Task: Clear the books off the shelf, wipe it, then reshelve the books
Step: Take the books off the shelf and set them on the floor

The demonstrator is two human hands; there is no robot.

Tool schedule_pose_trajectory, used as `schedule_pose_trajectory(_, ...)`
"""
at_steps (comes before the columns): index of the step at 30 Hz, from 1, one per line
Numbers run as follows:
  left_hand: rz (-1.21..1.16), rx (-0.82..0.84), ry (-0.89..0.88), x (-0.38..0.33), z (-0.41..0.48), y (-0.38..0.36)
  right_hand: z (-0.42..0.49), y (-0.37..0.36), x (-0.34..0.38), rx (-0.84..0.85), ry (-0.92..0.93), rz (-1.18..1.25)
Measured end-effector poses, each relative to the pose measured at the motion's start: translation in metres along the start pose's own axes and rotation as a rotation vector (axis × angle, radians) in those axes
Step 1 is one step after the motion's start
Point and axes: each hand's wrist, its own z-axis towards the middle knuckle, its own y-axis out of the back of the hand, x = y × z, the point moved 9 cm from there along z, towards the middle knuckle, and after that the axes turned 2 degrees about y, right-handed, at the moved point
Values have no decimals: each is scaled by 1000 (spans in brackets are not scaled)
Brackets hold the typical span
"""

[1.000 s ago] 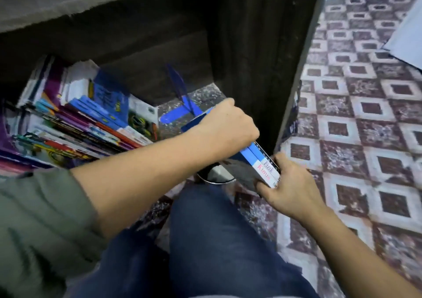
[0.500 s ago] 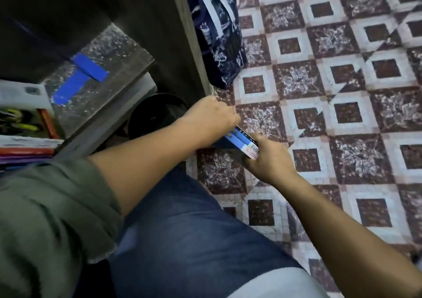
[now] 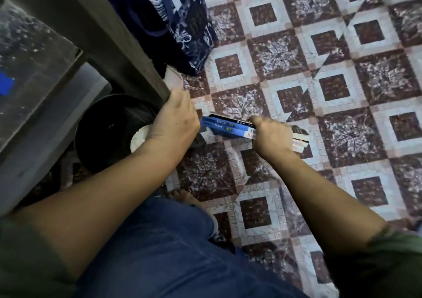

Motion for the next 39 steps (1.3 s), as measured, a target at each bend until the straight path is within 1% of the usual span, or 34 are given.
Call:
schedule_pose_trajectory(2, 59, -73, 5, -3, 5, -4, 19, -3, -10, -60, -53, 11)
schedule_pose_trajectory(5, 41, -13, 6, -13, 16, -24, 49, -15, -20, -144, -102, 32)
schedule_pose_trajectory(7, 24, 5, -12, -19, 21, -32, 67, -30, -26, -145, -123, 30)
schedule_pose_trajectory(8, 29, -15, -14, -22, 21, -34, 73, -41, -28, -129, -121, 21)
schedule_pose_trajectory(11, 49, -130, 12, -25, 19, -34, 84, -81, -29, -5, -92, -24)
schedule_pose_trajectory(16, 39, -219, 57, -25, 21, -35, 67, -157, -25, 330, -48, -32)
schedule_pose_trajectory(17, 32, -230, 66, -25, 21, -35, 61, -166, -25, 367, -49, -27)
schedule_pose_trajectory(19, 30, -237, 70, -27, 22, -37, 56, -176, -25, 384, -58, 1)
schedule_pose_trajectory(22, 19, -209, 50, -26, 24, -37, 57, -176, -26, 428, -40, 57)
schedule_pose_trajectory(24, 11, -189, 10, -27, 24, -37, 56, -170, -27, 525, -28, 95)
schedule_pose_trajectory(25, 17, -209, -19, -28, 22, -36, 55, -162, -25, 560, -21, 105)
schedule_pose_trajectory(27, -11, -313, -91, -30, 14, -27, 49, -137, -17, 545, -19, 111)
schedule_pose_trajectory(30, -257, -501, -243, -16, -18, -1, 32, -80, 12, 430, -1, 119)
schedule_pose_trajectory(31, -349, -520, -265, -6, -33, 5, 21, -62, 27, 420, 25, 128)
schedule_pose_trajectory(32, -428, -502, -247, 7, -47, 4, 10, -46, 44, 416, 60, 144)
schedule_pose_trajectory(34, -564, -369, -85, 41, -76, -13, -12, -8, 82, 382, 163, 169)
schedule_pose_trajectory(37, -713, -65, 300, 100, -137, -67, -42, 55, 147, 273, 351, 169)
schedule_pose_trajectory(38, -749, -35, 426, 120, -164, -78, -50, 75, 170, 241, 413, 166)
schedule_pose_trajectory(39, -780, -38, 537, 139, -192, -85, -59, 94, 192, 210, 477, 161)
